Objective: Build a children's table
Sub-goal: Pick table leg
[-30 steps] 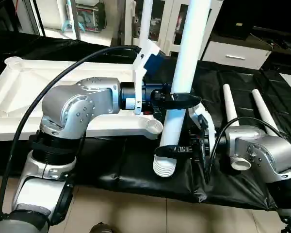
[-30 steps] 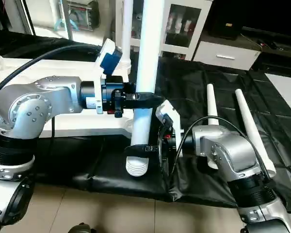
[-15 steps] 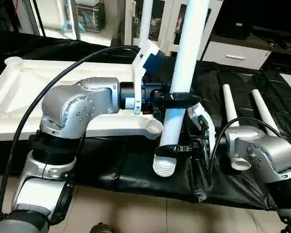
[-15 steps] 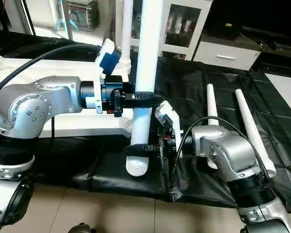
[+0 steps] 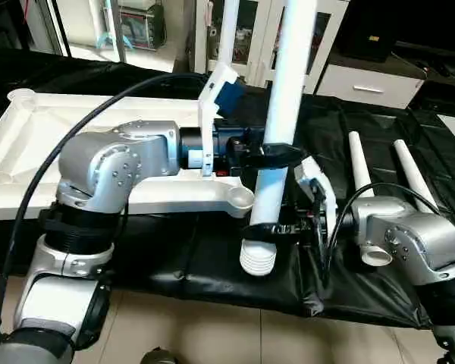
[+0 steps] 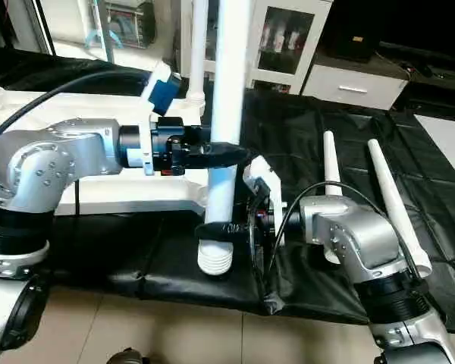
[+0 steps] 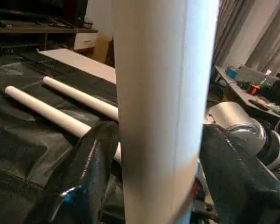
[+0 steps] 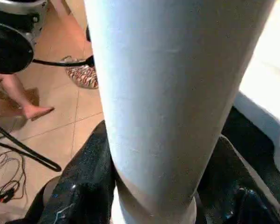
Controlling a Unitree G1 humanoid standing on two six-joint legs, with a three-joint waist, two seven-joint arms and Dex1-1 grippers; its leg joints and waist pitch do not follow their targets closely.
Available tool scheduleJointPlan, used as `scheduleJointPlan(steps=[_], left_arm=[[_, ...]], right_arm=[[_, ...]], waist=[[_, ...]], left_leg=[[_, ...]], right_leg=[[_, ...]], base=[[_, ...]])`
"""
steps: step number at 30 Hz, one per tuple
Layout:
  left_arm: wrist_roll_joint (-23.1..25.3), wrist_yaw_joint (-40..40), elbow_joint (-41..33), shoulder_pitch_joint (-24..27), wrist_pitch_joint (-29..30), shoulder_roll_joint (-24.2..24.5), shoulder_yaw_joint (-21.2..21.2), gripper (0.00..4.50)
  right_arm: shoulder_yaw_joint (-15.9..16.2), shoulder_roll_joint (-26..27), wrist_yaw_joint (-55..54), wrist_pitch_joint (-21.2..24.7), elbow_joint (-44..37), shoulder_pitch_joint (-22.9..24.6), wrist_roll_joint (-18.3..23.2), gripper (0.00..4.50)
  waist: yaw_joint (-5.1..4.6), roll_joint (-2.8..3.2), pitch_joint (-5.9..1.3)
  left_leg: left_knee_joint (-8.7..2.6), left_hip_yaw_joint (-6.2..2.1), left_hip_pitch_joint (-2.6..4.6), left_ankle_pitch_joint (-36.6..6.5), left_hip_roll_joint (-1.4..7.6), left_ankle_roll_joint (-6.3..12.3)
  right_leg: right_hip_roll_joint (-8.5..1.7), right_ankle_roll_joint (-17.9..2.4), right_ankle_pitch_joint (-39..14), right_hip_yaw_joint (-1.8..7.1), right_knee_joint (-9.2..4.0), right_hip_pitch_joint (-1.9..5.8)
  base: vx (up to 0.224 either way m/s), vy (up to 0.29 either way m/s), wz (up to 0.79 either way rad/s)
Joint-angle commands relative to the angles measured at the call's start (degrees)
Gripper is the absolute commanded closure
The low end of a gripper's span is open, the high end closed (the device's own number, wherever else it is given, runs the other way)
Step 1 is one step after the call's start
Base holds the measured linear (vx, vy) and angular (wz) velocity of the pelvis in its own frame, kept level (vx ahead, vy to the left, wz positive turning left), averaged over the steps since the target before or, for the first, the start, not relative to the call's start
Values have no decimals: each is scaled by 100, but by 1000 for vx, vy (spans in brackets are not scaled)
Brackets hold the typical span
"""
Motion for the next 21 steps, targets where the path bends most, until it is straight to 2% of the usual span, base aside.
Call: scheduleJointPlan(steps=[1,2,4,5,8,9,10,12,13,16,18,20,21], left_arm=[[-89,-3,-56,-96,77,-8,50,115],[-96,-31,-17,-102,74,29,86,117],[-102,-22,6,-107,78,33,114,117],[-92,-12,26,-110,49,59,158,85],[-51,61,64,-111,16,41,216,81],[2,140,132,-106,-33,31,286,76],[-9,283,269,-24,-190,47,565,55],[-18,326,281,37,-263,84,680,34],[3,421,103,276,-391,221,892,34],[109,512,-55,451,-493,323,947,34],[532,782,-202,708,-844,411,863,34],[1439,1554,-317,1110,-1541,409,624,34],[1715,1893,-366,1264,-1725,351,567,34]], right_arm=[[-220,-50,-28,-46,-34,-26,68,262],[-332,-92,-49,-53,-55,-44,97,262],[-386,-112,-63,-54,-59,-54,111,262],[-534,-203,-60,-61,-57,-75,153,262],[-634,-257,-73,-68,-66,-80,180,262],[-756,-320,-95,-57,-83,-82,218,262],[-1016,-495,-142,-10,-171,-9,287,262],[-1104,-577,-148,5,-211,48,303,262],[-1275,-674,-239,11,-274,206,274,262],[-1358,-689,-349,-14,-309,292,240,262],[-1393,-609,-647,-155,-318,379,54,262],[-1401,-356,-1326,-443,-261,473,-368,262],[-1412,-219,-1667,-558,-207,491,-542,262]], waist=[[5,86,-431],[9,104,-432],[6,95,-429],[14,124,-431],[11,114,-432],[12,121,-431],[9,121,-430],[20,113,-429],[19,129,-431],[-5,113,-428],[-21,124,-424],[-18,119,-406],[-57,127,-390]], left_leg=[[-385,3,65,-817,79,-255],[-386,0,64,-823,77,-264],[-386,2,67,-865,77,-260],[-386,-3,66,-861,75,-267],[-384,-1,70,-876,77,-257],[-384,-3,68,-862,77,-252],[-377,0,66,-868,71,-239],[-377,-3,61,-880,67,-217],[-377,-5,64,-867,73,-215],[-385,-8,51,-824,78,-185],[-391,-8,71,-900,98,-197],[-412,-21,69,-1016,114,-221],[-420,-20,58,-1058,112,-289]], right_leg=[[-244,-1189,-516,210,-343,349],[-244,-1191,-518,209,-338,351],[-240,-1184,-530,210,-345,350],[-242,-1183,-521,210,-342,354],[-240,-1201,-486,208,-345,356],[-239,-1209,-474,206,-342,359],[-232,-1207,-459,208,-353,361],[-236,-1168,-543,209,-358,378],[-242,-1155,-565,209,-358,371],[-235,-1115,-558,203,-358,371],[-244,-1088,-709,202,-381,348],[-254,-983,-969,203,-420,335],[-247,-856,-1098,206,-432,318]], base=[[0,0,0],[0,0,0],[0,0,0],[0,0,0],[0,0,0],[0,0,0],[0,0,0],[0,0,0],[0,0,0],[0,0,0],[0,0,0],[0,0,0],[0,0,0]])
